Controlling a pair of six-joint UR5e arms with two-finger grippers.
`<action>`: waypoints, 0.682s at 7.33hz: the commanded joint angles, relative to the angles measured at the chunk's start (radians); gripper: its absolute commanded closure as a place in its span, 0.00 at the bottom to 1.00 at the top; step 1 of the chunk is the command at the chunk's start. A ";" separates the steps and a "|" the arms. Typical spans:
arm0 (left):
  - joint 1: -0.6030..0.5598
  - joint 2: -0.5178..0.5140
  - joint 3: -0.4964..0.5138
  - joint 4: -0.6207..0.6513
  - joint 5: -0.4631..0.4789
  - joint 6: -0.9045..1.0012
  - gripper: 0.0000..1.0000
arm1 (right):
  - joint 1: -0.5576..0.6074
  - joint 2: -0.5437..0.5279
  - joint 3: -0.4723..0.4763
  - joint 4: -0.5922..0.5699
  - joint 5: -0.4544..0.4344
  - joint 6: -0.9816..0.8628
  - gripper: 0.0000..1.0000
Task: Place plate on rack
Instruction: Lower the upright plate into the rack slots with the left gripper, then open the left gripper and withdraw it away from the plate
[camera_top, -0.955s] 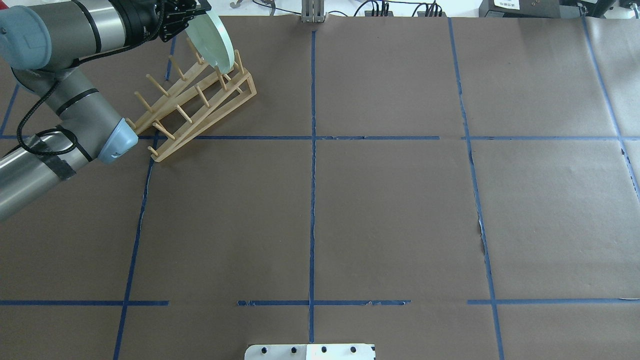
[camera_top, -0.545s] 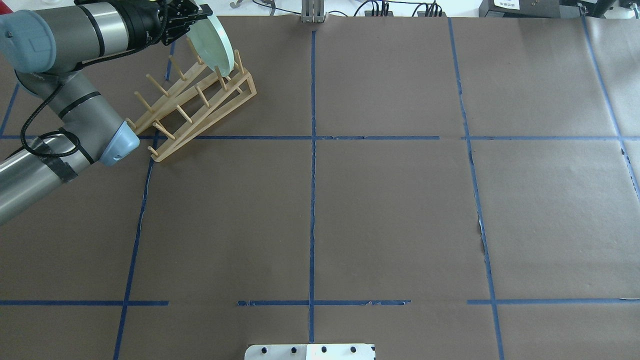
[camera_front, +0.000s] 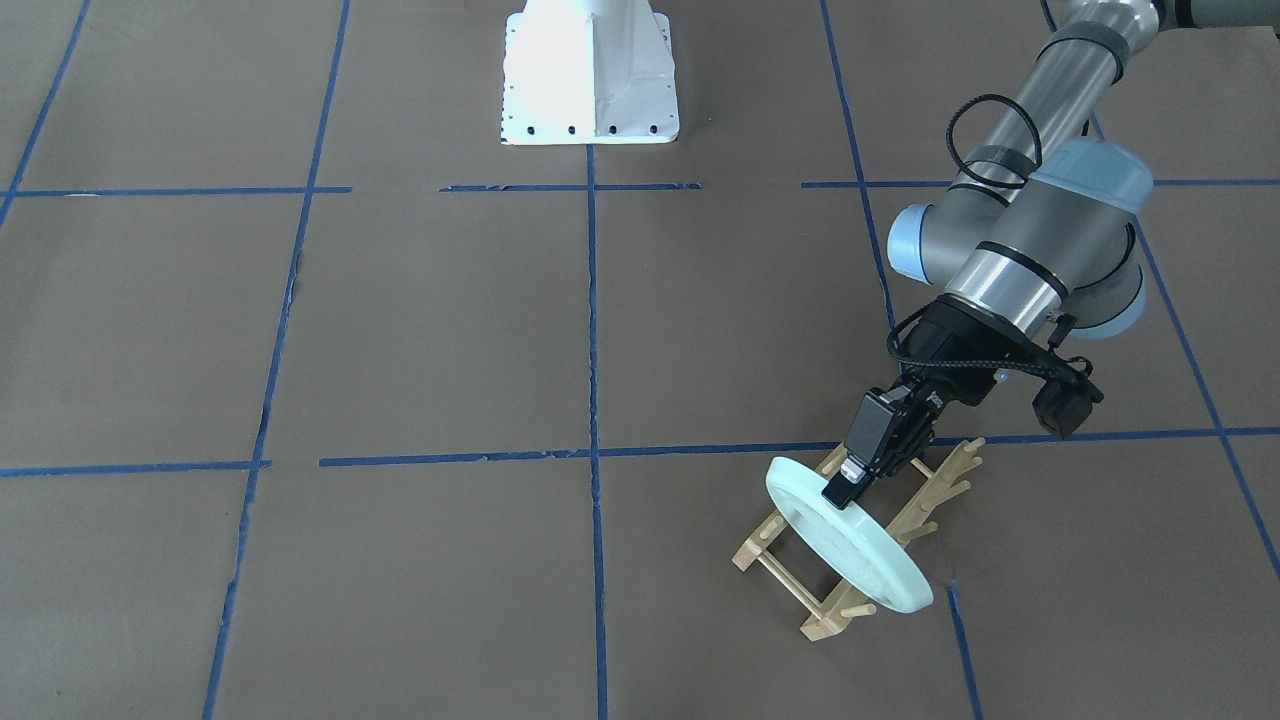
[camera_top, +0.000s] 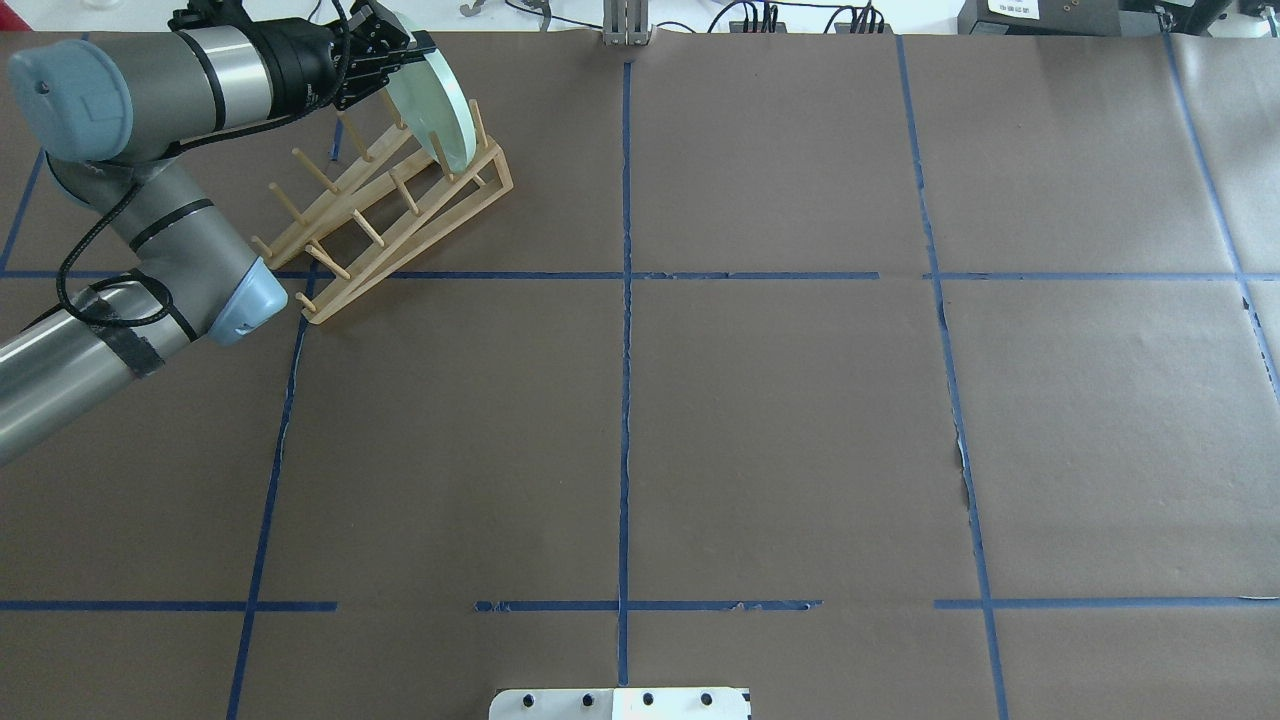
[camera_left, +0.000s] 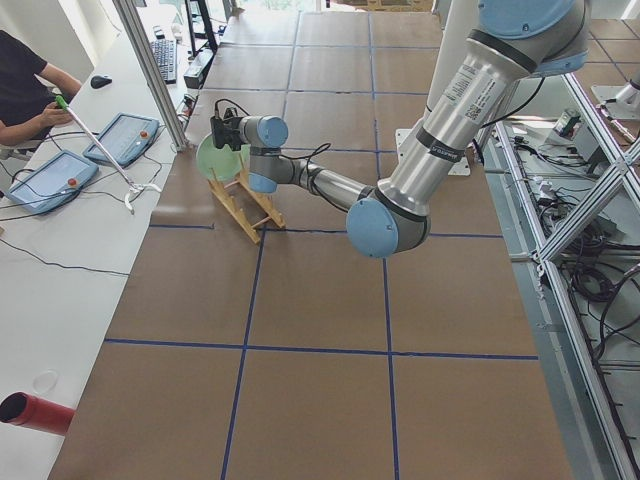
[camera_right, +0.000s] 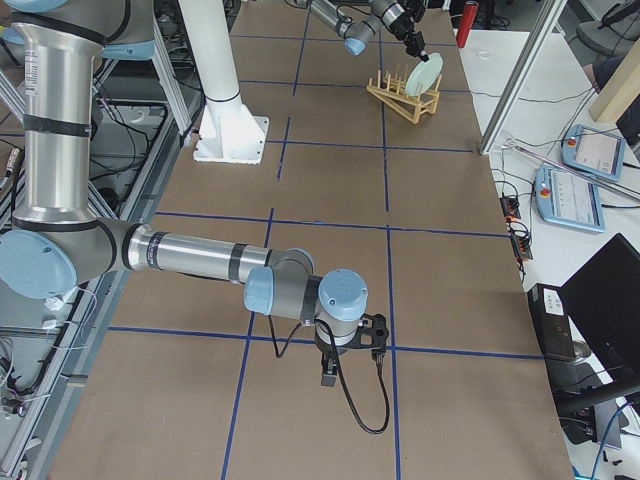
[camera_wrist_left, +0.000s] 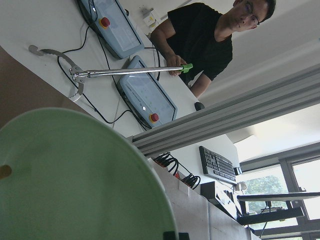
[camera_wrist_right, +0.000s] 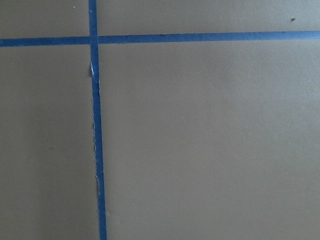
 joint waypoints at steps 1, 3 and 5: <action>-0.008 -0.004 -0.023 0.049 -0.004 0.010 0.00 | 0.000 0.000 0.000 0.000 0.000 0.000 0.00; -0.091 0.008 -0.145 0.259 -0.109 0.060 0.00 | 0.000 0.000 -0.001 0.000 0.000 0.000 0.00; -0.255 0.132 -0.278 0.432 -0.426 0.274 0.00 | 0.000 0.000 0.000 0.000 0.000 0.000 0.00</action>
